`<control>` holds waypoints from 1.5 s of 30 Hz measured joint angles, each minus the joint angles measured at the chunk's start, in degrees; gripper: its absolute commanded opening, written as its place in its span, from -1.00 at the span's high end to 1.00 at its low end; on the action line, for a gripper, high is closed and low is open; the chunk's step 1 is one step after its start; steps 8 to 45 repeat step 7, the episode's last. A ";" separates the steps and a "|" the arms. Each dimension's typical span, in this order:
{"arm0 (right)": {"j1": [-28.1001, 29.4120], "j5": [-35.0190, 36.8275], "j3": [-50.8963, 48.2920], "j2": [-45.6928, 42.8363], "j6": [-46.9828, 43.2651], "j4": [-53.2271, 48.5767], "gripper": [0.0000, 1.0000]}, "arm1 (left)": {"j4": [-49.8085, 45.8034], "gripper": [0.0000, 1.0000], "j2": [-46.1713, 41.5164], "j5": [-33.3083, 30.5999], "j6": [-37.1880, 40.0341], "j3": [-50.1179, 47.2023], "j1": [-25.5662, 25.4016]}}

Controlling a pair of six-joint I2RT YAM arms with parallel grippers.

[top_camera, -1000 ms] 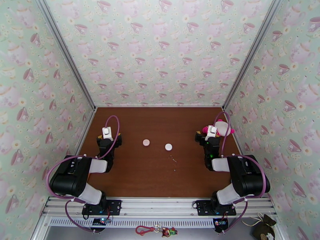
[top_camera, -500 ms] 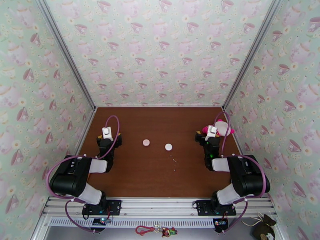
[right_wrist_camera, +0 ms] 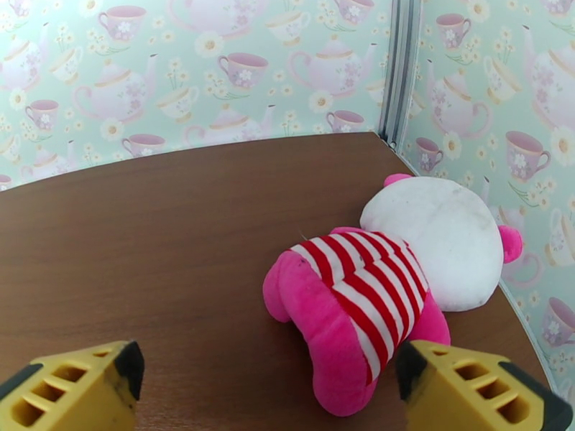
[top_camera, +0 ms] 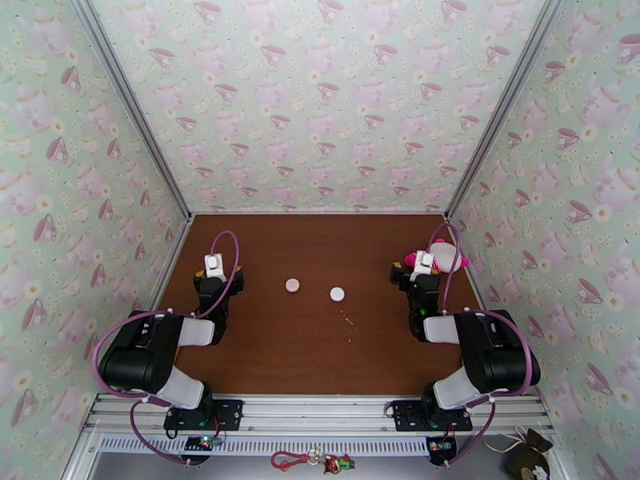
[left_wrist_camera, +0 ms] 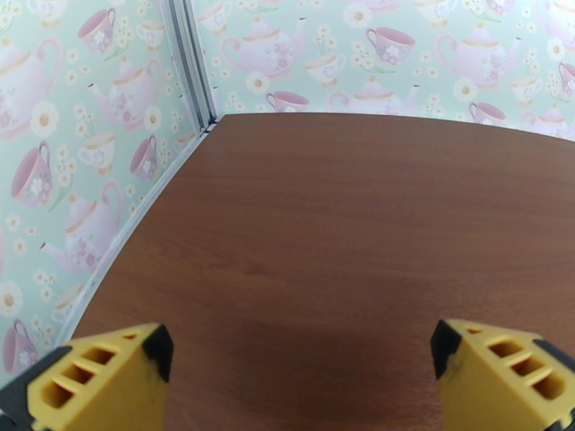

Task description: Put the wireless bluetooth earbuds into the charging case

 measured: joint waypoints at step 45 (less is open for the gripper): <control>0.00 0.00 0.00 0.00 -0.02 0.00 -0.97 | -0.48 -1.00 0.00 2.62 -0.22 0.00 1.79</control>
